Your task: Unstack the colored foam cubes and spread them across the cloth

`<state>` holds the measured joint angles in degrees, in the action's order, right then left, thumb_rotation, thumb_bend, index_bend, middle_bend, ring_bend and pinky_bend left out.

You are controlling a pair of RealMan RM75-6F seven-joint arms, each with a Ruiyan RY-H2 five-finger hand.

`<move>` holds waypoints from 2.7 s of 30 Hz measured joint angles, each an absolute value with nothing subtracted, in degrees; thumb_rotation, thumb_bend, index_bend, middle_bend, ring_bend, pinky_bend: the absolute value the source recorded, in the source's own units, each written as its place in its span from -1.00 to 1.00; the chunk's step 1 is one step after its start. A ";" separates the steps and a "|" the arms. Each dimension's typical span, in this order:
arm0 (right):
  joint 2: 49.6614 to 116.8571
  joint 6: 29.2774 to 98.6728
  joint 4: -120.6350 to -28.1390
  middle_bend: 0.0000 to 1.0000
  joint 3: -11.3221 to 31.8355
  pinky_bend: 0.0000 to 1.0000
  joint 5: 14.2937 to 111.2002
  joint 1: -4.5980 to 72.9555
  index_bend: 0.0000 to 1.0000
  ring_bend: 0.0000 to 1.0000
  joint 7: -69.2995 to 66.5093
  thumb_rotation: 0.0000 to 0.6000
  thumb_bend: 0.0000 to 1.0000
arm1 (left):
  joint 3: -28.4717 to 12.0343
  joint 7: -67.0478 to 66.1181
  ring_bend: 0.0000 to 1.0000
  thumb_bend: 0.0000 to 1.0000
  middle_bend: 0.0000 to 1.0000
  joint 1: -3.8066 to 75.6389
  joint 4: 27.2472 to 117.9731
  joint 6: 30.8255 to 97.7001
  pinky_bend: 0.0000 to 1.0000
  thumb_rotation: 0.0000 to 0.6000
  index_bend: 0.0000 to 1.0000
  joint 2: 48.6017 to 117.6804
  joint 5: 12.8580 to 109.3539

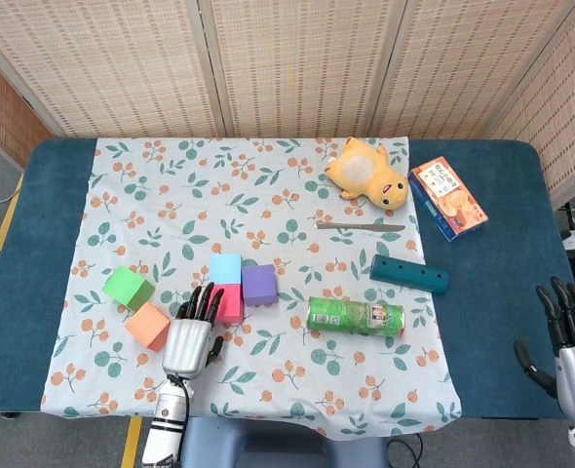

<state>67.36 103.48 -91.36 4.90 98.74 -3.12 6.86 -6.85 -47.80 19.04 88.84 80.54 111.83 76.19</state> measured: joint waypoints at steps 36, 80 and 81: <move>66.91 103.35 -91.44 -1.00 4.54 -1.00 98.81 -3.29 -1.00 -1.00 6.48 1.00 -0.52 | -12.32 -51.85 -0.87 -0.27 -0.95 25.11 81.49 77.31 -0.48 1.00 -0.98 117.62 70.20; 66.73 103.43 -91.45 -1.00 4.54 -1.00 98.63 -3.49 -1.00 -1.00 6.30 1.00 -0.52 | -9.33 -50.29 -0.20 -0.28 -0.18 25.36 85.10 81.79 -0.15 1.00 0.18 109.72 73.59; 66.74 103.40 -91.45 -1.00 4.56 -1.00 98.59 -3.47 -1.00 -1.00 6.34 1.00 -0.52 | -9.12 -50.25 -0.20 -0.28 -0.18 25.14 85.95 82.09 -0.15 1.00 0.18 108.94 73.93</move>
